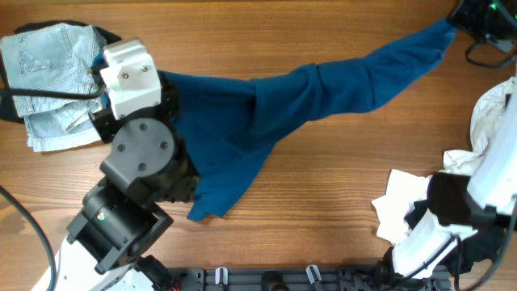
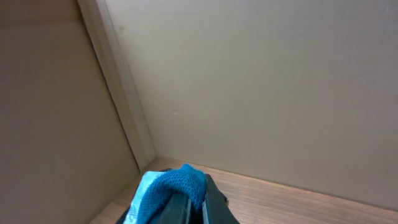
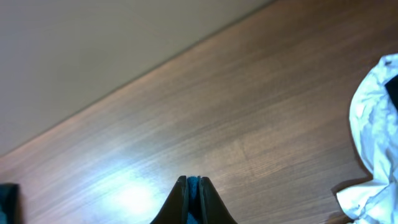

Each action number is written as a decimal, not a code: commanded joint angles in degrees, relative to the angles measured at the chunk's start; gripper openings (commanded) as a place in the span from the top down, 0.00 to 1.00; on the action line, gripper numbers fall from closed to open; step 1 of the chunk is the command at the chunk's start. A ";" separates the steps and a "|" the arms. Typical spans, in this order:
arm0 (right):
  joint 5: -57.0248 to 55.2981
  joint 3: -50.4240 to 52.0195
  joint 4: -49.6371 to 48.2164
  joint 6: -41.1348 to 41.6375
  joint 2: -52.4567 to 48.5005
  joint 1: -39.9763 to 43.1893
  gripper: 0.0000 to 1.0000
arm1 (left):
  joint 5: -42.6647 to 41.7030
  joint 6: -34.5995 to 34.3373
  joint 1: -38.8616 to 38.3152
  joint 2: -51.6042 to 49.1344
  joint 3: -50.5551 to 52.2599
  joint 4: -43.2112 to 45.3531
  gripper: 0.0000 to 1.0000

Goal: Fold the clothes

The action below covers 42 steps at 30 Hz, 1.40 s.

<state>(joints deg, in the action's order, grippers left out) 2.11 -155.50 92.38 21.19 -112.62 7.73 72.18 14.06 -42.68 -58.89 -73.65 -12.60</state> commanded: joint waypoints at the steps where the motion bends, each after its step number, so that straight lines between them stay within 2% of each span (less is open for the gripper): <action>1: -0.79 -0.74 -0.26 -0.17 -3.96 0.55 0.96 | 1.57 -2.99 -0.20 -0.33 -0.50 0.55 0.96; 16: -0.79 0.74 -0.26 -0.20 -10.93 4.13 0.93 | -0.79 -7.32 -1.38 -0.55 -0.50 -3.39 0.96; 17: -0.79 1.14 -0.26 -0.17 -10.93 4.46 0.85 | -0.81 -7.34 -1.38 -0.59 -0.50 -3.39 0.96; 18: -0.76 1.44 -0.26 -0.20 -10.93 4.94 0.65 | -0.79 -7.34 -1.38 -0.59 -0.50 -3.39 0.96; 19: -0.76 1.95 -0.26 -0.15 -10.93 5.57 0.63 | -0.79 -7.37 -1.38 -0.66 -0.50 -3.39 0.96; 20: -0.66 2.25 -0.24 -0.17 -10.93 6.12 0.53 | -0.79 -7.37 -1.38 -0.66 -0.50 -3.39 0.96; 21: -0.55 2.27 -0.24 -0.24 -10.93 6.58 0.32 | -0.79 -7.37 -1.38 -0.66 -0.50 -3.39 0.96; 23: -0.42 2.40 -0.24 -0.20 -10.95 7.26 0.30 | -0.81 -7.37 -1.38 -0.63 -0.50 -3.39 0.96; 24: 0.31 2.40 -0.24 -0.42 -10.93 7.52 0.37 | -0.81 -7.41 -1.38 -0.66 -0.50 -3.39 0.96; 25: 2.01 2.43 -0.24 -1.29 -10.93 7.58 0.39 | -0.83 -7.54 -1.38 -0.76 -0.50 -3.37 0.96; 26: 4.61 2.43 -0.22 -2.84 -10.95 7.56 0.35 | -0.83 -7.56 -1.38 -0.85 -0.50 -3.39 0.96; 27: 7.41 2.43 -0.22 -4.31 -10.95 7.37 0.10 | -0.92 -7.58 -1.38 -0.92 -0.50 -3.39 0.96; 28: 11.47 2.60 -0.22 -5.95 -10.93 6.86 0.05 | -1.36 -7.72 -1.38 -1.11 -0.50 -3.39 0.96; 30: 15.17 2.64 -0.22 -7.72 -10.93 4.70 0.07 | -2.32 -8.41 -1.38 -1.31 -0.50 -3.41 0.96; 31: 15.15 2.64 -0.22 -9.57 -10.93 1.07 0.23 | -2.97 -8.81 -1.38 -1.66 -0.50 -3.41 0.96; 33: 14.93 3.02 -0.24 -10.67 -10.93 -1.25 0.29 | -3.39 -8.83 -1.36 -2.14 -0.50 -3.48 0.96; 35: 14.60 3.23 -0.24 -10.67 -10.93 -3.43 0.14 | -6.36 -9.88 -1.38 -3.06 -0.50 -3.61 0.96; 36: 14.25 3.23 -0.26 -10.58 -10.93 -4.15 0.14 | -11.34 -11.28 -1.38 -3.89 -0.50 -3.61 0.96; 38: 14.14 3.23 -0.24 -10.56 -10.93 -4.28 0.27 | -19.45 -15.50 -1.36 -6.78 -0.50 -3.50 0.96; 42: 13.84 3.23 -0.24 -10.49 -10.93 -4.11 0.27 | -30.69 -21.22 -1.38 -15.47 -0.50 -4.17 0.96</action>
<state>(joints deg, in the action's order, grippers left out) 15.64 -152.70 92.31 11.42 -122.69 3.16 54.35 -0.78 -43.92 -67.81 -73.69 -16.64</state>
